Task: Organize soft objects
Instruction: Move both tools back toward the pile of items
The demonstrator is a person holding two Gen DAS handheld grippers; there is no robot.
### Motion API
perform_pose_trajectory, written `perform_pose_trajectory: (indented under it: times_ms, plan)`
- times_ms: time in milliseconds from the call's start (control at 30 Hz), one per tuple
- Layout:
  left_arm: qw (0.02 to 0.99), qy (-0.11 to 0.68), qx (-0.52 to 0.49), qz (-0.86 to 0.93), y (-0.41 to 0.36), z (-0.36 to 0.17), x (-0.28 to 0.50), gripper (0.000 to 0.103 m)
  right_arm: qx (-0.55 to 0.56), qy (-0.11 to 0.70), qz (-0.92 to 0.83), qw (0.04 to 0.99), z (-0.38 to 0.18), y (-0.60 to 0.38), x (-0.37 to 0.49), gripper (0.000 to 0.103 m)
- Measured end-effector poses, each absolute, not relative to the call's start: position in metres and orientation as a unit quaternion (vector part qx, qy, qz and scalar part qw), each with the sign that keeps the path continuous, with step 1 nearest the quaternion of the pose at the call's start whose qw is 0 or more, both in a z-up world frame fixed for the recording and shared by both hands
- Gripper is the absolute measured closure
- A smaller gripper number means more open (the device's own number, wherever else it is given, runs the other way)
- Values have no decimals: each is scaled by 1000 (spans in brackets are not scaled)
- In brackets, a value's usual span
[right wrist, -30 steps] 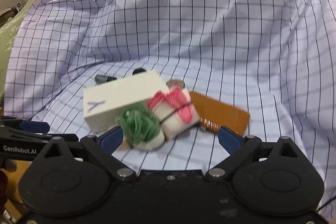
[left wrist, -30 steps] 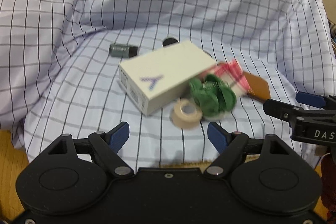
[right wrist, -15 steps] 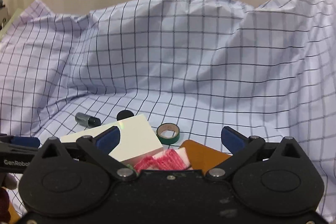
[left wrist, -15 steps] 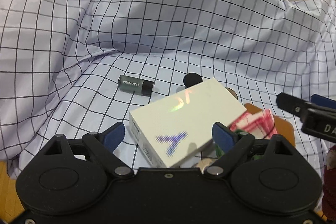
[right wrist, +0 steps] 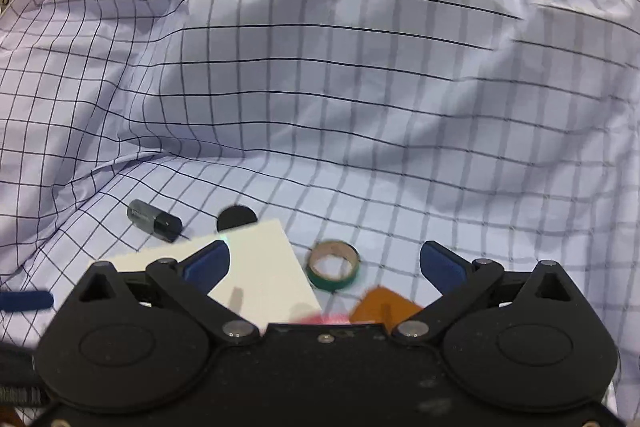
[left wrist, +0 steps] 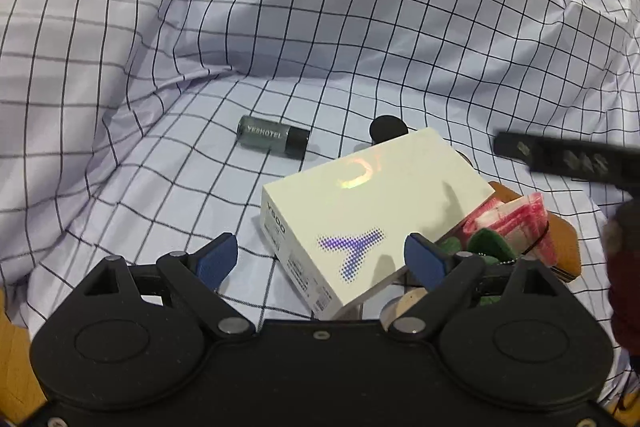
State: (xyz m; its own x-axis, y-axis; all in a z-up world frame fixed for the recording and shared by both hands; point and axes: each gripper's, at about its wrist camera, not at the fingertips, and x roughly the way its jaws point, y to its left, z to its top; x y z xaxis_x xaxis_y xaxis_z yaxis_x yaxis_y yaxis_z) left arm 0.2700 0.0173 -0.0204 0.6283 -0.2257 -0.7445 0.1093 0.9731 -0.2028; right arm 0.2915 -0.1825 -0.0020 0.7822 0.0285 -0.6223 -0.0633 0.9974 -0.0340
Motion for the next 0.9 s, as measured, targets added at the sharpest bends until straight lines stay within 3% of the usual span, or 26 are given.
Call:
perform_pose_trajectory:
  times_ms: [500, 900]
  plan:
    - [898, 422, -81, -96, 29, -23, 270, 16, -106, 408, 69, 904, -25, -120, 401, 1]
    - [895, 422, -102, -99, 42, -24, 273, 16, -61, 426, -76, 899, -16, -190, 451, 3]
